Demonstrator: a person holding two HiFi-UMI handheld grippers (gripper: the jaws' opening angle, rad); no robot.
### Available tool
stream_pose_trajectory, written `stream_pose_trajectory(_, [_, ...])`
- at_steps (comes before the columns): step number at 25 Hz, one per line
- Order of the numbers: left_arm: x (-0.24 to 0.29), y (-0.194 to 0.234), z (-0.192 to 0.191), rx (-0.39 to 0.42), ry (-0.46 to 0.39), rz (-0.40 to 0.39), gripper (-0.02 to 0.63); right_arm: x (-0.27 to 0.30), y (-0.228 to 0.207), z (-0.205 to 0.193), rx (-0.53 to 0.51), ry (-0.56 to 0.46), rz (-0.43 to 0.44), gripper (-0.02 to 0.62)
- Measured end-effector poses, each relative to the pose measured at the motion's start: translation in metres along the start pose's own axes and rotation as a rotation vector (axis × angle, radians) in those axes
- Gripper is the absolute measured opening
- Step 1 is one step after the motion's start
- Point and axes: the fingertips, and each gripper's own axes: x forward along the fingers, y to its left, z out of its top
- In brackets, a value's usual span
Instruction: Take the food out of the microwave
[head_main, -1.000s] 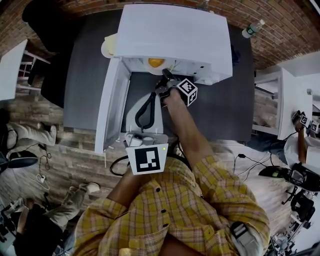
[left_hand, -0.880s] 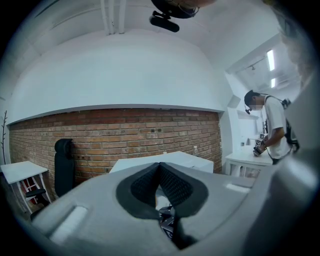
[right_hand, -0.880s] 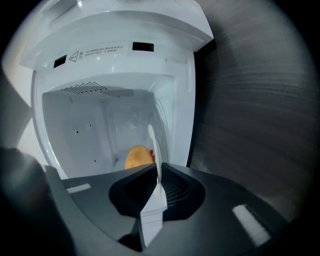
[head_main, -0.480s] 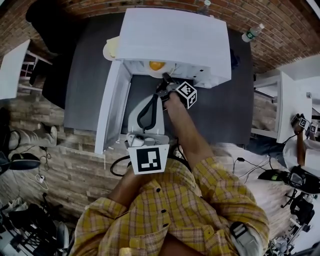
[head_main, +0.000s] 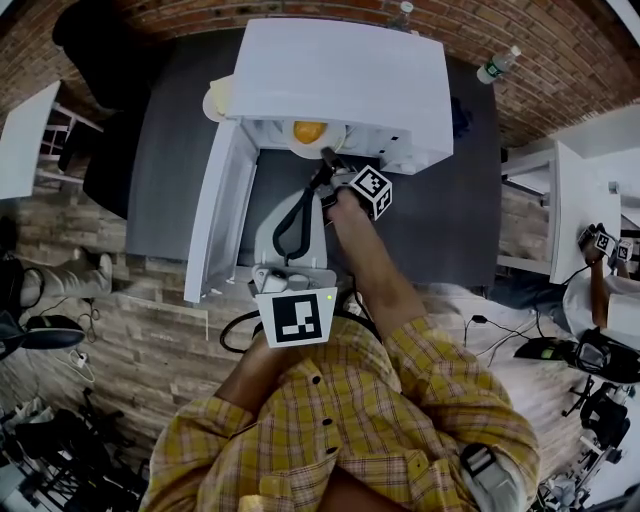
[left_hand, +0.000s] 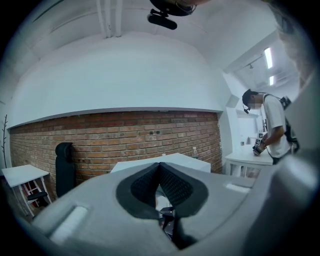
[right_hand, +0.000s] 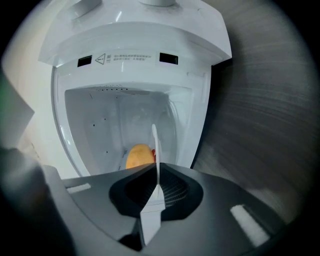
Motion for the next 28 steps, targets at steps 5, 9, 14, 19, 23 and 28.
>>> stream_pose_trajectory(5, [-0.009, -0.006, 0.005, -0.009, -0.007, 0.015, 0.0, -0.018, 0.003, -0.007, -0.001, 0.017, 0.004, 0.017])
stream_pose_trajectory(9, [-0.016, -0.007, 0.009, -0.029, -0.023, 0.039, 0.0, -0.031, 0.008, -0.009, 0.013, 0.016, 0.009, 0.017])
stream_pose_trajectory(14, [-0.027, -0.01, 0.012, -0.055, -0.029, 0.073, 0.0, -0.05, 0.02, -0.013, 0.03, 0.024, 0.035, 0.018])
stream_pose_trajectory(19, [-0.038, -0.013, 0.016, -0.082, -0.04, 0.103, 0.0, -0.073, 0.041, -0.018, 0.029, 0.031, 0.057, 0.018])
stream_pose_trajectory(23, [-0.047, -0.016, 0.022, -0.092, -0.054, 0.124, 0.0, -0.094, 0.057, -0.023, 0.02, 0.024, 0.067, 0.018])
stream_pose_trajectory(28, [-0.054, -0.026, 0.025, -0.091, -0.06, 0.131, 0.0, -0.122, 0.072, -0.028, 0.02, 0.021, 0.082, 0.018])
